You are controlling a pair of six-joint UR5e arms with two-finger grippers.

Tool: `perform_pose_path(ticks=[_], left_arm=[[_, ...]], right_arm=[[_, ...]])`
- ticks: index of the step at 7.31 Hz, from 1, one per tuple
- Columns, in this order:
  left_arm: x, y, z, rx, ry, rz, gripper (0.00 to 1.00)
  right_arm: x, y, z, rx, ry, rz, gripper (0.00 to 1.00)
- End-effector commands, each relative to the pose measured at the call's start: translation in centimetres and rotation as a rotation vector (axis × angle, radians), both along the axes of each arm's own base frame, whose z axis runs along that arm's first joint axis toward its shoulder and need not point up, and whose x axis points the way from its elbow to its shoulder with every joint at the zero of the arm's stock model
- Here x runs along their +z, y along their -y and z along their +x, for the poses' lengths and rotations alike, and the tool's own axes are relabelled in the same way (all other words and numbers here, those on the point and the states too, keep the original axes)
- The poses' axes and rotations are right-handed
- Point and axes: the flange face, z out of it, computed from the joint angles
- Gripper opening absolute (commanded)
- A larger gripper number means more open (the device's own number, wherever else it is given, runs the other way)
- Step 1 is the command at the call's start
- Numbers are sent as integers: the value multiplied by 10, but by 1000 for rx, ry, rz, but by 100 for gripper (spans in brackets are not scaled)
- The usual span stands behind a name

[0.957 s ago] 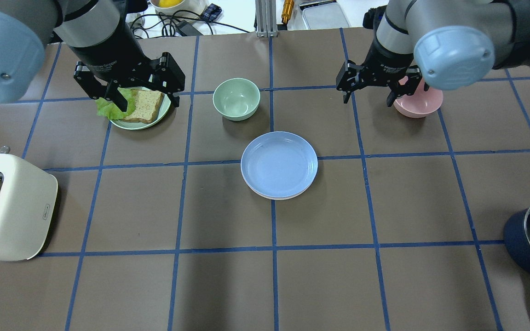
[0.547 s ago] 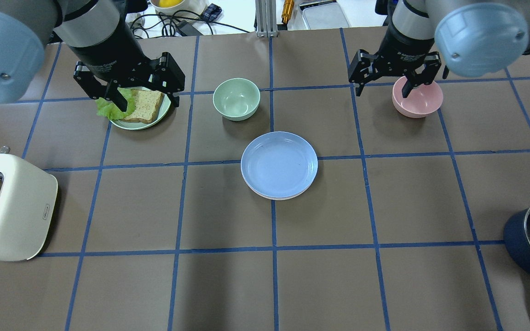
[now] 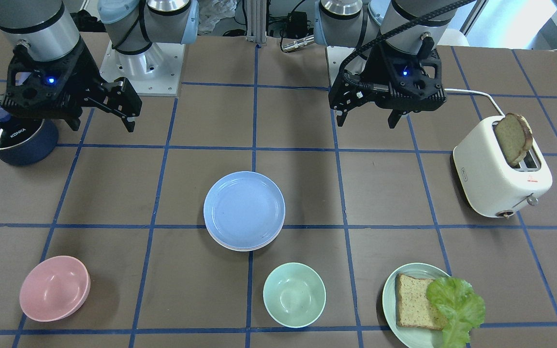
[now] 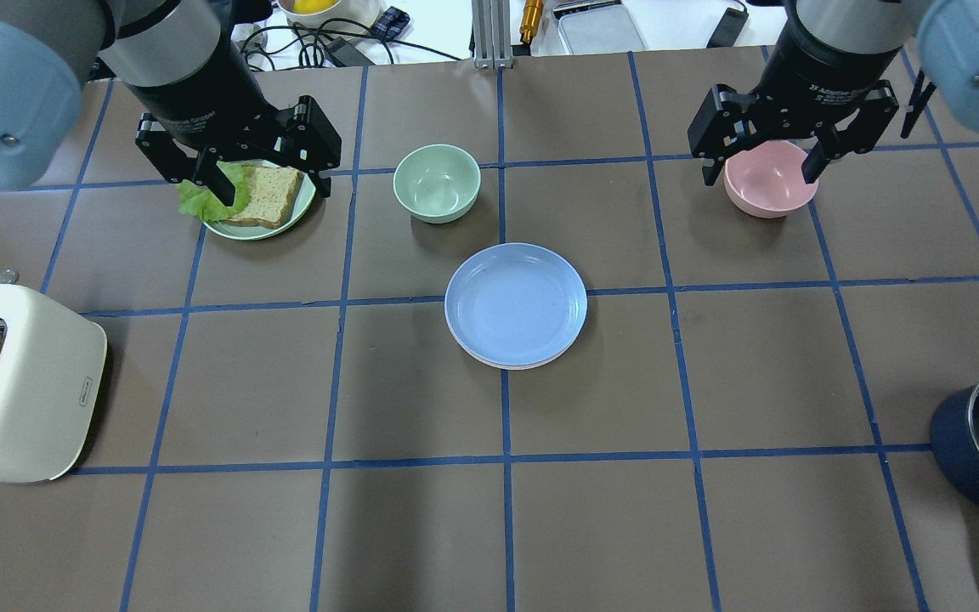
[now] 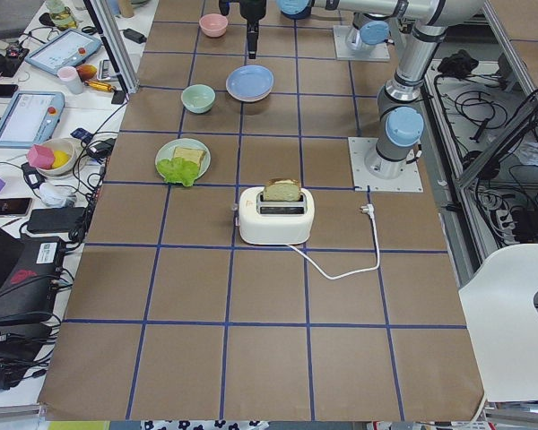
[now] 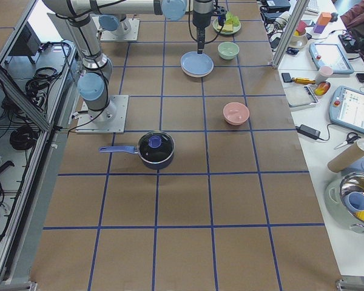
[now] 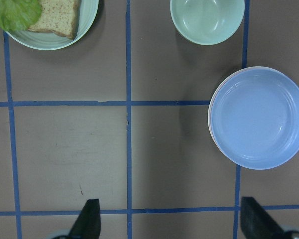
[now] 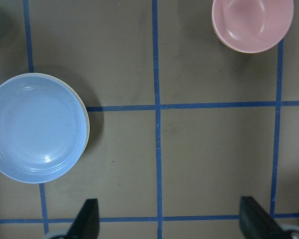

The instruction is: Stack three plates with pink and blue

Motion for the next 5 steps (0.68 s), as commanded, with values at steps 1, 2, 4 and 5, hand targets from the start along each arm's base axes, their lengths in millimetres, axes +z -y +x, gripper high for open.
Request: perform_pose_path(ticks=[1, 2, 4, 5], left_arm=[[0, 0, 0, 2, 0, 1, 100], [0, 0, 0, 0, 0, -1, 100], [1, 0, 0, 0, 0, -2, 100], [1, 0, 0, 0, 0, -2, 100]], right_arm=[[11, -17, 4, 3, 26, 37, 100], [11, -19, 4, 3, 27, 41, 100], [12, -24, 10, 15, 28, 60, 100], [11, -24, 10, 18, 28, 68, 100]])
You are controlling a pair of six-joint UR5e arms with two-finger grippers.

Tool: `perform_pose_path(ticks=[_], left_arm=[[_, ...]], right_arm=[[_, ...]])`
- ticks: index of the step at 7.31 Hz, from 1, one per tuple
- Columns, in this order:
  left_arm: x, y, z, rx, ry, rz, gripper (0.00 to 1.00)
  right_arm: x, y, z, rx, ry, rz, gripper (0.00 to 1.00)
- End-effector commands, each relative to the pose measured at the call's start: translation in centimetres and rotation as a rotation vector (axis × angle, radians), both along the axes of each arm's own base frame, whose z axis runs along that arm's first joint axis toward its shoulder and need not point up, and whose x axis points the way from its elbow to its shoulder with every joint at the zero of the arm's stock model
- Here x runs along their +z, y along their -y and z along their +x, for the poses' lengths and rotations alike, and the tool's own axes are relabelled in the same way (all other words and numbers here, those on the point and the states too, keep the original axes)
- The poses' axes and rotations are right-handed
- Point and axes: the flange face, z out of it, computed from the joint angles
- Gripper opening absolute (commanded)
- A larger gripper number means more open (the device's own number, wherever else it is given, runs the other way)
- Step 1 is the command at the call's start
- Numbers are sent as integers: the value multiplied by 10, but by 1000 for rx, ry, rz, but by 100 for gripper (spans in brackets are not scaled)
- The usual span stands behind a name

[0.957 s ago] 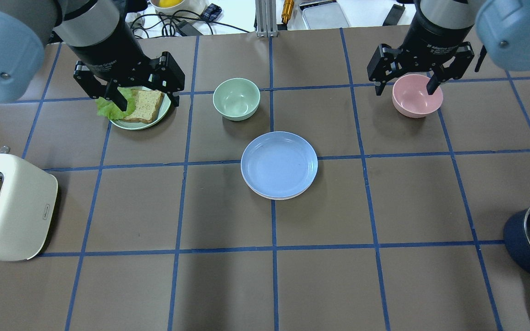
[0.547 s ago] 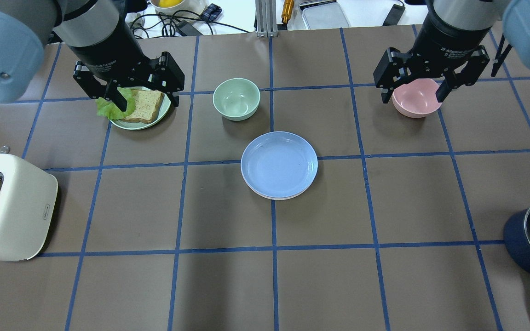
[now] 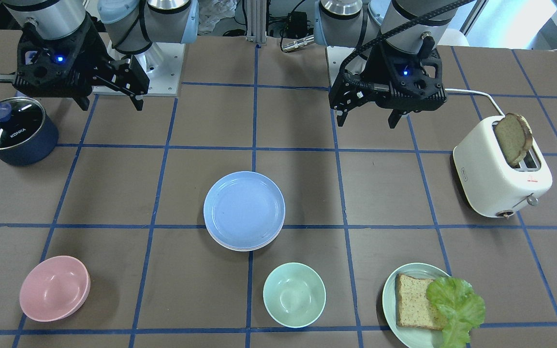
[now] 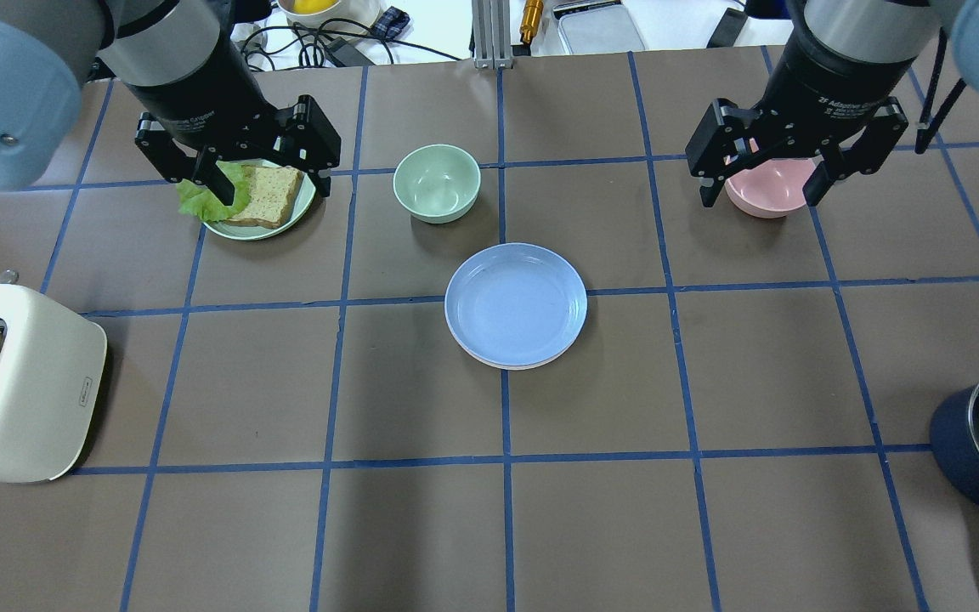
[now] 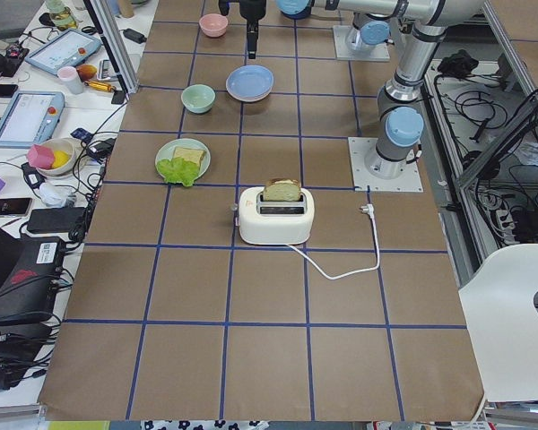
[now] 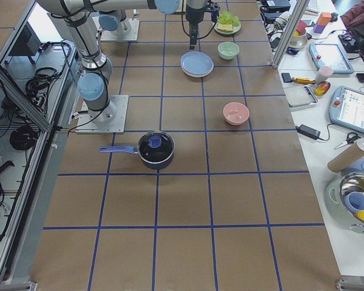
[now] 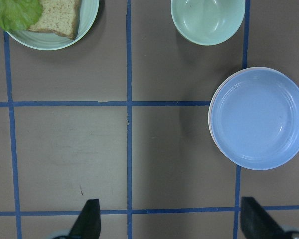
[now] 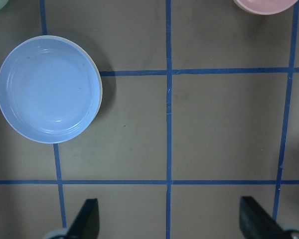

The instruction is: Stack three plates with pink and blue

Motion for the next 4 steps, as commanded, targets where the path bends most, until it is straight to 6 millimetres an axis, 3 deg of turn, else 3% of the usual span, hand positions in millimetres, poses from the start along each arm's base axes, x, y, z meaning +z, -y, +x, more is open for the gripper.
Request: perform_pose_path(ticks=[1, 4], left_arm=[[0, 0, 0, 0, 0, 1, 100], [0, 0, 0, 0, 0, 0, 100]], right_arm=[[2, -4, 1, 11, -8, 10, 100], [3, -7, 1, 12, -11, 13, 100]])
